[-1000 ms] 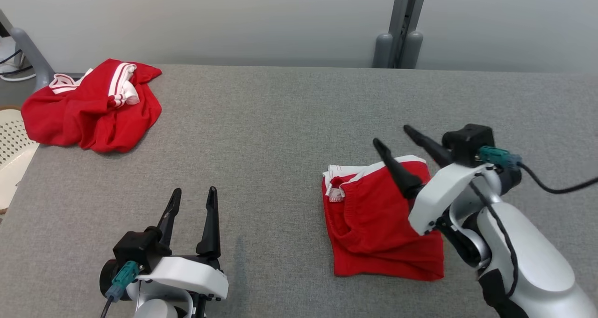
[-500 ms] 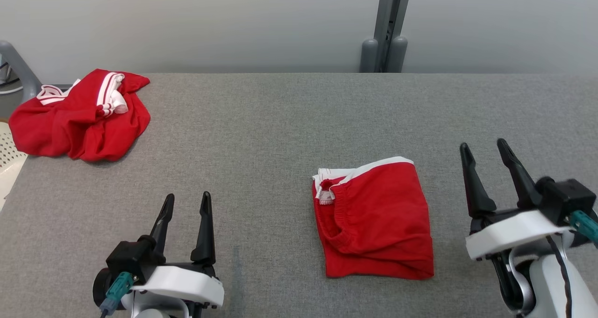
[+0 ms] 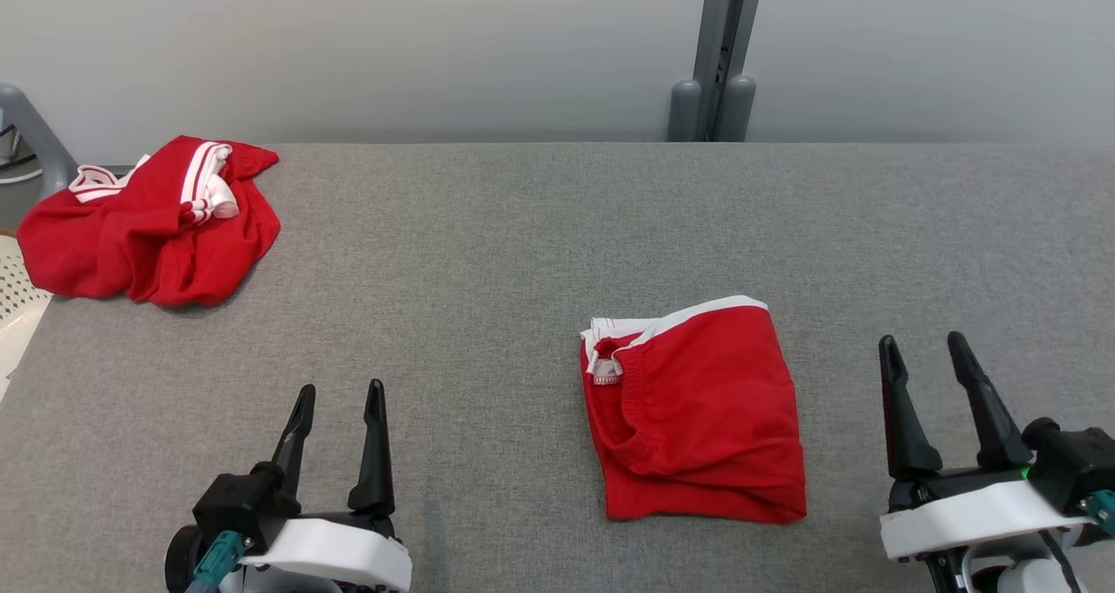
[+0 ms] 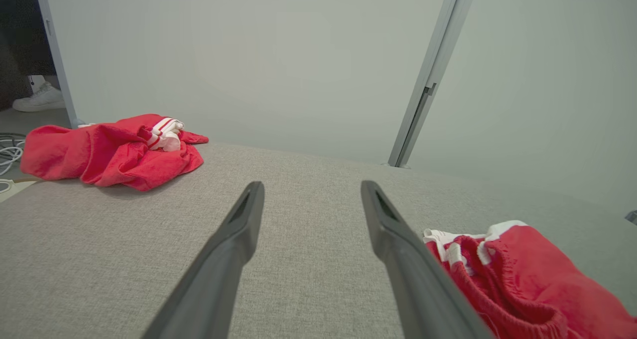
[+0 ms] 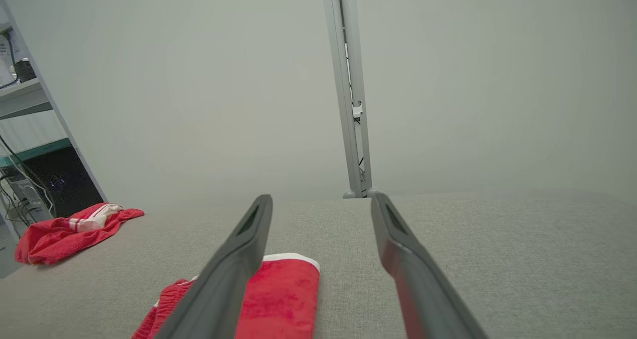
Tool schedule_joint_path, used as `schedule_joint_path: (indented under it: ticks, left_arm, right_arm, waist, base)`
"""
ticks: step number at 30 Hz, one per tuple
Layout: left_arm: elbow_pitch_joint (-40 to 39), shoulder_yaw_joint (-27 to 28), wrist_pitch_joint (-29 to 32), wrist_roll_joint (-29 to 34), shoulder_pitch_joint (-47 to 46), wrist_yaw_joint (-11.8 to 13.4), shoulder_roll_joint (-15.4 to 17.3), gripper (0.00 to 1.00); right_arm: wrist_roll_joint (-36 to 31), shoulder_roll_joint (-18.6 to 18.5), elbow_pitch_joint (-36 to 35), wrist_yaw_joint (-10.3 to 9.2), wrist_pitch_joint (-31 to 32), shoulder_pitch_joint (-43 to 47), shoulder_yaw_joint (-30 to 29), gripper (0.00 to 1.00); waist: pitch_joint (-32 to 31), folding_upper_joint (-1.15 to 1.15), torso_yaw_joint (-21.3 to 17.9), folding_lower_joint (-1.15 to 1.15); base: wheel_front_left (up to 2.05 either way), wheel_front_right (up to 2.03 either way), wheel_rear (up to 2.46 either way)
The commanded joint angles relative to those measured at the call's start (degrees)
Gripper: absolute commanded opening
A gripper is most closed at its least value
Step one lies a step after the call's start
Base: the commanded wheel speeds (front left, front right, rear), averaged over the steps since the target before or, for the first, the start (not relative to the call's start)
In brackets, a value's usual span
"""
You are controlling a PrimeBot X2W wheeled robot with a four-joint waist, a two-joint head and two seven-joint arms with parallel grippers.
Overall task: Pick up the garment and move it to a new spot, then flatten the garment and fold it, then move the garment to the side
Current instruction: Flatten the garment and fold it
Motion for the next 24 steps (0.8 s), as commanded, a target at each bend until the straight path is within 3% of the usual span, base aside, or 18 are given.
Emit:
schedule_joint_path:
  ticks: [1, 24]
  left_arm:
    - [0.23, 0.34, -0.07, 0.52, 0.17, 0.10, 0.18, 1.00]
    - [1.55, -0.09, -0.07, 0.76, 0.38, -0.07, 0.01, 1.00]
  right_arm:
    - [0.38, -0.14, 0.40, 0.01, -0.30, 0.48, 0.37, 1.00]
    - [0.30, -0.16, 2.37, 0.01, -0.40, -0.51, 0.92, 1.00]
  waist:
    - [-0.08, 0.00, 0.05, 0.00]
    - [-0.64, 0.00, 0.27, 0.00]
  base:
    - [0.00, 0.00, 0.00]
    - [0.00, 0.00, 0.00]
